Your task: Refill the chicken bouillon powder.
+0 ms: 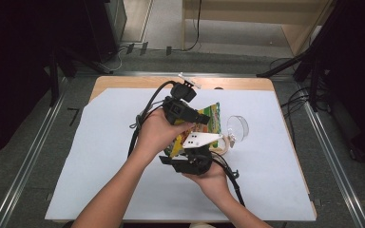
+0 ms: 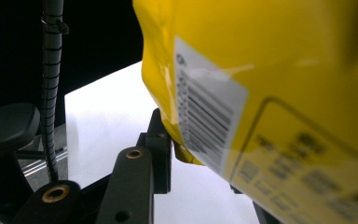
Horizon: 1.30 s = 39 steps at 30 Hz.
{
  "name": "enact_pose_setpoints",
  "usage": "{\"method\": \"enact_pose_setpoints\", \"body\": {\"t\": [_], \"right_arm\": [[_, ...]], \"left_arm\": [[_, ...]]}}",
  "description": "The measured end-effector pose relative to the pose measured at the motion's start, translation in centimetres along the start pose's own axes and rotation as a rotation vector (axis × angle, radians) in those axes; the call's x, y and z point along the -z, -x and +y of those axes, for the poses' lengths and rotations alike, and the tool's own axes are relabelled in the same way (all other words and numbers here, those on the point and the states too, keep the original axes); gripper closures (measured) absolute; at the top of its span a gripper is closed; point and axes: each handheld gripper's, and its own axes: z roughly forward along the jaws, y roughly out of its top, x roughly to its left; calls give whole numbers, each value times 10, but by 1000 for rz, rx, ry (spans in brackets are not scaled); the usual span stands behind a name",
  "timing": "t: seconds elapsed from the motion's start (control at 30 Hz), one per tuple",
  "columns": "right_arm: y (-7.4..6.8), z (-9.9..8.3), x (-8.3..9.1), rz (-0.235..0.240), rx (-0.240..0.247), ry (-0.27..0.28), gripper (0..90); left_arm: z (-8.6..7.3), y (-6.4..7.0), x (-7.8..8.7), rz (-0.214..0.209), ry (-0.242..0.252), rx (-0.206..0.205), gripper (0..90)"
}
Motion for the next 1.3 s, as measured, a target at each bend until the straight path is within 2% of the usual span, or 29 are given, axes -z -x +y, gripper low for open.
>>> {"method": "enact_pose_setpoints", "body": {"t": [0.73,0.97,1.3], "right_arm": [[-2,-3,-3,9,-11,-5,661],[-3,-7,-6,7,2,-13,643],[-5,-15,-13,14,31,-35,624]], "left_arm": [[-4,-1,0,-3,-9,-2,728],[-11,-4,1,-20,-1,8,728],[-27,-16,1,-55,4,37,740]]}}
